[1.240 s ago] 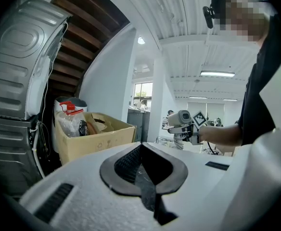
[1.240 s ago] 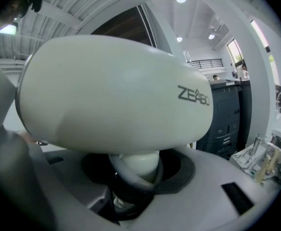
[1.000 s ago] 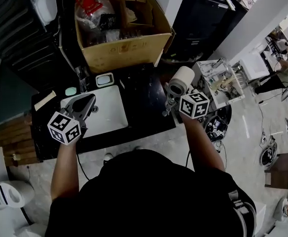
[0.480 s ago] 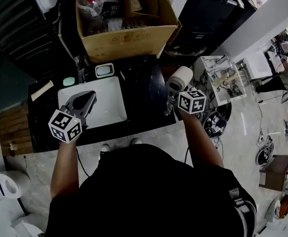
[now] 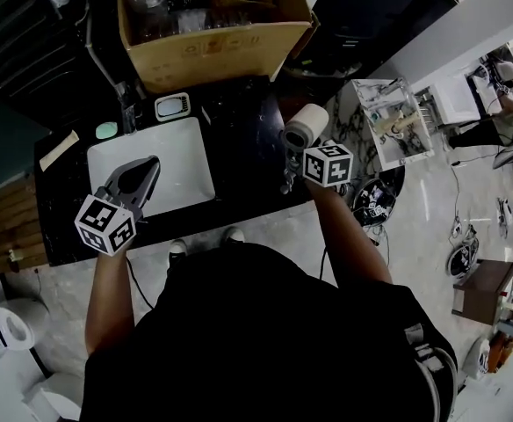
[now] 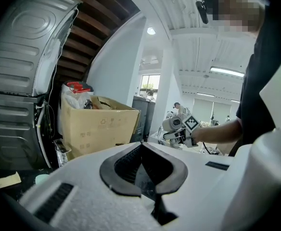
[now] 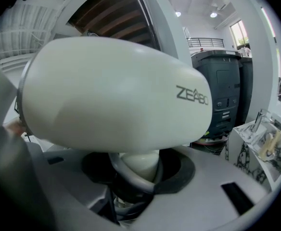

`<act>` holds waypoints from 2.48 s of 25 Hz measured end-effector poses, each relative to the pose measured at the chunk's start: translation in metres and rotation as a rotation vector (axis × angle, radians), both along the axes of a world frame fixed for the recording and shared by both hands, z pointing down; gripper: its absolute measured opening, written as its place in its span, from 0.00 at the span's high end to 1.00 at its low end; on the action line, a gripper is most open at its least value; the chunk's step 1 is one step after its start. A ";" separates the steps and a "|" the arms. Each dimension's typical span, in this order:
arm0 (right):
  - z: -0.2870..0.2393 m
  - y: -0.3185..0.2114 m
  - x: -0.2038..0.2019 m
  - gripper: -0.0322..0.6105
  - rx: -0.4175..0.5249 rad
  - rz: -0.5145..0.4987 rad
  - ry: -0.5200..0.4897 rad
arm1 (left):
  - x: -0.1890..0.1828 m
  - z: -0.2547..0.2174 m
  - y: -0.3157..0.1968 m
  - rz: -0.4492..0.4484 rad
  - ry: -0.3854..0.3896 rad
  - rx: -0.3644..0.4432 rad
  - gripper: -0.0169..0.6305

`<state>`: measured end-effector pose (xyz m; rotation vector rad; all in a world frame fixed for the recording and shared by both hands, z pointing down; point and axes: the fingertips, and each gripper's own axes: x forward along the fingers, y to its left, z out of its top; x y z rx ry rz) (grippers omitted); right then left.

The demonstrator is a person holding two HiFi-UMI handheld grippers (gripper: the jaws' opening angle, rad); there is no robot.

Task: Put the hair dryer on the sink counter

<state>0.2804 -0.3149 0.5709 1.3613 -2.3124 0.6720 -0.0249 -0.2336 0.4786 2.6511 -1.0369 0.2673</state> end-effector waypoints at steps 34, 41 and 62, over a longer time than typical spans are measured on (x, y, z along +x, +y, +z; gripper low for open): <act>0.109 -0.020 -0.019 0.66 -0.209 -0.029 0.065 | -0.013 0.044 -0.007 -0.022 -0.027 -0.078 0.95; 0.124 -0.026 -0.022 0.66 -0.230 -0.035 0.066 | -0.015 0.051 -0.007 -0.036 -0.026 -0.095 0.95; 0.156 -0.035 -0.031 0.66 -0.300 -0.036 0.083 | -0.029 0.057 -0.009 -0.059 -0.032 -0.130 0.95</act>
